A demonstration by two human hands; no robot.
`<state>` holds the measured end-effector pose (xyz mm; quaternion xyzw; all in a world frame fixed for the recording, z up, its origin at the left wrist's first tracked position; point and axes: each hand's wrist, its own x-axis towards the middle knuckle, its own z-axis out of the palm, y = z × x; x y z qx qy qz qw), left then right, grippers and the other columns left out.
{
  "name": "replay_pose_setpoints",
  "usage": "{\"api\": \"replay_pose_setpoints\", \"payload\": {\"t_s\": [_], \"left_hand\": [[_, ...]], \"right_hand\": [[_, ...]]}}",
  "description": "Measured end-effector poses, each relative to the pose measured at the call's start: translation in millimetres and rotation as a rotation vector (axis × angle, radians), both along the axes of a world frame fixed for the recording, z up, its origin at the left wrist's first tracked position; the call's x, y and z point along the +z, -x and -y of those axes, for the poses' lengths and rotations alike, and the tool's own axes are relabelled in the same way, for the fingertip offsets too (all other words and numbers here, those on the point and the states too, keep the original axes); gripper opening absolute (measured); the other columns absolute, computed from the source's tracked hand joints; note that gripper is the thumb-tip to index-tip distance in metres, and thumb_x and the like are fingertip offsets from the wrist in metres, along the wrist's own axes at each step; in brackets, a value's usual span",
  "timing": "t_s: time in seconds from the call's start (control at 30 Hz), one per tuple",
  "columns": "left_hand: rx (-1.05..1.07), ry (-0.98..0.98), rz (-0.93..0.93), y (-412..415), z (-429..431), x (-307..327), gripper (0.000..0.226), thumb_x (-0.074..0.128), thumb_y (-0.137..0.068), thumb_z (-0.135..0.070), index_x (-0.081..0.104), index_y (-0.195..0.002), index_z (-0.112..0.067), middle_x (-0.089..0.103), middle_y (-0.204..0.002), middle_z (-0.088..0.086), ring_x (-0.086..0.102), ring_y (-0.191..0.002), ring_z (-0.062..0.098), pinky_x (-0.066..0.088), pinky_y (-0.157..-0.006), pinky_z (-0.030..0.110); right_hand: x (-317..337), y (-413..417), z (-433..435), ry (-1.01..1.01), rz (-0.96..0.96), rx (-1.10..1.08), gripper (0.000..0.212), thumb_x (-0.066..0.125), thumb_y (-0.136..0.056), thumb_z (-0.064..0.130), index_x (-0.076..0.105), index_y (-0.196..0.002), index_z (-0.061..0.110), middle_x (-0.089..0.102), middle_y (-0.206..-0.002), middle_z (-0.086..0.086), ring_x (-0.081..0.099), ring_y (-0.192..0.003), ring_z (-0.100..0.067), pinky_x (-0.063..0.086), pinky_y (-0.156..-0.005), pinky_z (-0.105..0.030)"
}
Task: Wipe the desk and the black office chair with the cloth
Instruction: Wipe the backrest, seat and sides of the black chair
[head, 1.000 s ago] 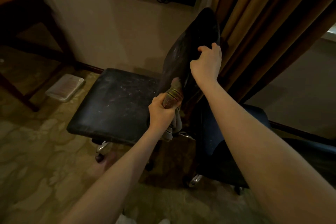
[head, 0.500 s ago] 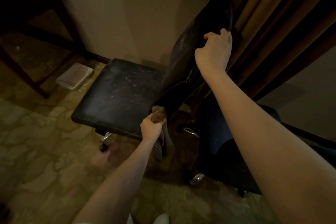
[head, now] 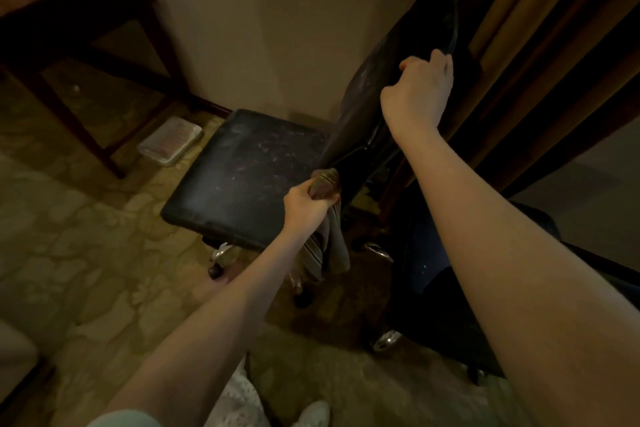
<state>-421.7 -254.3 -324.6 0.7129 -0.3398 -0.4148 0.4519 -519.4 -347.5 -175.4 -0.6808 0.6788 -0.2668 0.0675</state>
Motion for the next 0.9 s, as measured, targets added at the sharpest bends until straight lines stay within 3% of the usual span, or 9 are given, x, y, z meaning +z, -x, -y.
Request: {"api": "replay_pose_setpoints", "payload": {"t_s": [0.17, 0.27, 0.37, 0.5, 0.67, 0.77, 0.9], "left_hand": [[-0.045, 0.217, 0.108, 4, 12, 46, 0.017, 0.072, -0.077, -0.006, 0.068, -0.093, -0.007, 0.065, -0.088, 0.003, 0.059, -0.083, 0.011, 0.044, -0.062, 0.010], [0.000, 0.339, 0.151, 12, 19, 70, 0.010, 0.070, -0.075, -0.004, 0.068, -0.085, -0.007, 0.067, -0.087, 0.012, 0.062, -0.081, 0.021, 0.049, -0.068, 0.030], [-0.003, 0.402, 0.215, 19, 30, 94, 0.006, 0.069, -0.076, -0.009, 0.067, -0.080, -0.012, 0.066, -0.081, 0.010, 0.061, -0.075, 0.020, 0.047, -0.062, 0.030], [-0.140, 0.270, 0.328, 21, 50, 112, 0.012, 0.055, -0.077, -0.005, 0.056, -0.072, -0.016, 0.056, -0.068, -0.001, 0.052, -0.068, 0.015, 0.033, -0.049, 0.021], [-0.164, 0.159, 0.383, 14, 73, 107, 0.021, 0.056, -0.082, -0.012, 0.067, -0.100, -0.013, 0.067, -0.093, 0.006, 0.058, -0.085, 0.019, 0.038, -0.067, 0.024], [-0.147, 0.088, 0.356, 0, 81, 90, 0.026, 0.058, -0.082, -0.015, 0.067, -0.106, -0.013, 0.069, -0.100, 0.010, 0.061, -0.096, 0.026, 0.041, -0.071, 0.024], [-0.161, 0.025, 0.301, -11, 85, 75, 0.028, 0.059, -0.082, -0.015, 0.066, -0.109, -0.015, 0.068, -0.100, 0.010, 0.061, -0.096, 0.028, 0.042, -0.072, 0.026]], "right_hand": [[0, 2, 2, -0.013, 0.000, 0.013, 0.037, 0.053, -0.094, 0.014, 0.052, -0.131, 0.009, 0.021, -0.154, -0.015, 0.009, -0.145, -0.029, 0.012, -0.119, -0.039], [1, 1, 3, -0.011, -0.022, 0.009, 0.039, 0.053, -0.094, 0.015, 0.051, -0.132, 0.009, 0.021, -0.154, -0.015, 0.010, -0.145, -0.030, 0.011, -0.119, -0.039], [1, 3, 4, -0.018, -0.024, 0.019, 0.039, 0.053, -0.093, 0.014, 0.051, -0.132, 0.009, 0.021, -0.154, -0.015, 0.010, -0.145, -0.030, 0.010, -0.119, -0.038], [0, 4, 1, -0.014, -0.007, 0.021, 0.040, 0.052, -0.091, 0.010, 0.051, -0.132, 0.009, 0.021, -0.154, -0.015, 0.010, -0.145, -0.029, 0.009, -0.119, -0.037], [1, 5, -1, -0.056, 0.009, 0.026, 0.048, 0.054, -0.090, 0.006, 0.046, -0.137, 0.010, 0.016, -0.155, -0.015, 0.005, -0.145, -0.029, 0.011, -0.119, -0.039], [1, 2, -3, -0.063, -0.029, 0.003, 0.051, 0.056, -0.090, 0.009, 0.043, -0.139, 0.011, 0.015, -0.156, -0.014, 0.004, -0.146, -0.028, 0.011, -0.119, -0.038], [2, 1, -3, -0.052, -0.057, -0.019, 0.052, 0.056, -0.089, 0.010, 0.043, -0.139, 0.010, 0.017, -0.155, -0.014, 0.006, -0.145, -0.028, 0.011, -0.119, -0.037]]}}
